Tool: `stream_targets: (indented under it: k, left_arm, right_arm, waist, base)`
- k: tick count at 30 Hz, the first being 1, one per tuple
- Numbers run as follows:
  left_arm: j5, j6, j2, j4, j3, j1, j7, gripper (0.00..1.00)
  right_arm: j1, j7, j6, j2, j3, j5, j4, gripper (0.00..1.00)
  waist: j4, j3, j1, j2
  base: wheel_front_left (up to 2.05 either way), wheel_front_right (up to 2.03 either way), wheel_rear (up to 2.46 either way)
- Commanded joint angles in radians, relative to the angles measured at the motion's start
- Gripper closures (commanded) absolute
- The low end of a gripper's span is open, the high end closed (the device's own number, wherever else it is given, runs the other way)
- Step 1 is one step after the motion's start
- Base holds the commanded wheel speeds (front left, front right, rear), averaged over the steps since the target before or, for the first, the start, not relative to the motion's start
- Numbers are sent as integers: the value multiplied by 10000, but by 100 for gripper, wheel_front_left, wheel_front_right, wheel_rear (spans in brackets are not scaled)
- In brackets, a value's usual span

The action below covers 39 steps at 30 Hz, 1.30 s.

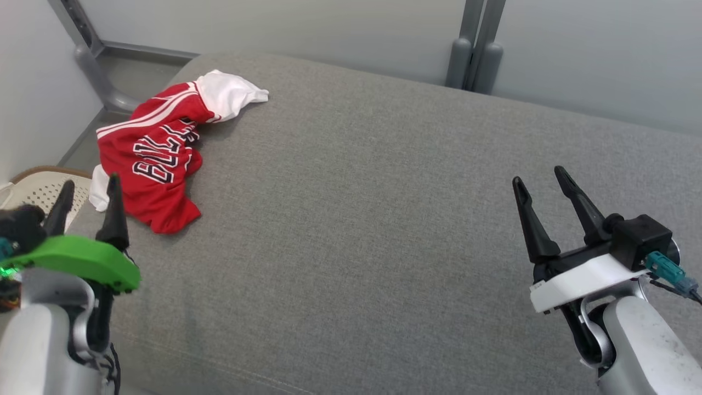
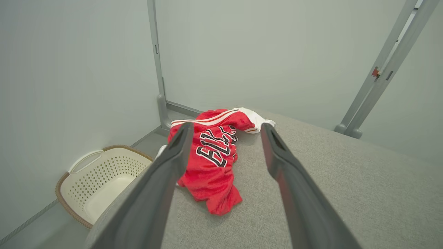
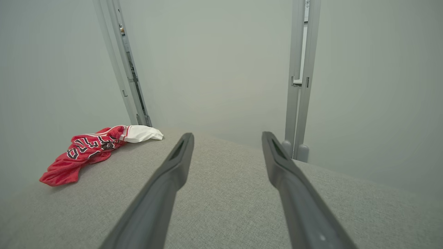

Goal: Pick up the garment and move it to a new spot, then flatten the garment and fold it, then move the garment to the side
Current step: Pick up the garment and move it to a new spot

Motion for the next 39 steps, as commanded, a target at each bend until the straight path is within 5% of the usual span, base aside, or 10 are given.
stream_targets:
  k: [1, 13, 26, 27, 28, 29, 30, 39]
  left_arm:
    - [-218, -96, 191, 169, 147, -560, 234, 0]
    - [-1543, -477, 1442, 4142, 937, -4168, 2434, 0]
    - [-1590, -219, 1628, 8282, 770, -5207, 3129, 0]
    - [-1599, -250, 1606, 8416, 756, -5222, 3126, 6]
    - [-1608, -313, 1612, 8553, 740, -5220, 3093, 57]
    - [-1608, -356, 1634, 8676, 723, -5229, 3062, 73]
    - [-1592, -396, 1618, 8790, 695, -5241, 3035, 100]
    - [-1033, -1128, 2122, 8794, 2, -5655, 1810, 100]
  right_arm:
    - [-169, 3, -1, -106, -20, -86, -179, 0]
    - [-1000, 510, -3, -327, 222, -436, -1511, 0]
    - [-1236, 484, -3, -302, 291, -466, -1703, 0]
    - [-1238, 484, -3, -291, 292, -466, -1677, 0]
    - [-1236, 483, -3, -273, 283, -465, -1646, 0]
    - [-1228, 472, -3, -258, 271, -462, -1610, 0]
    - [-1205, 452, -3, -239, 260, -462, -1568, 0]
    - [-893, 164, -3, 25, 253, -305, -983, 0]
  waist:
    - [-507, 796, 0, 0]
    - [-2040, 2864, 0, 0]
    - [-2826, 3546, 0, 0]
    - [-2835, 3531, 0, 0]
    - [-2835, 3507, 0, 0]
    - [-2830, 3480, 0, 0]
    - [-2815, 3431, 0, 0]
    - [-2746, 2202, 0, 0]
  base:
    - [0, 0, 0]
    - [0, 0, 0]
    - [0, 0, 0]
    - [0, 0, 0]
    - [0, 0, 0]
    - [0, 0, 0]
    - [0, 0, 0]
    - [0, 0, 0]
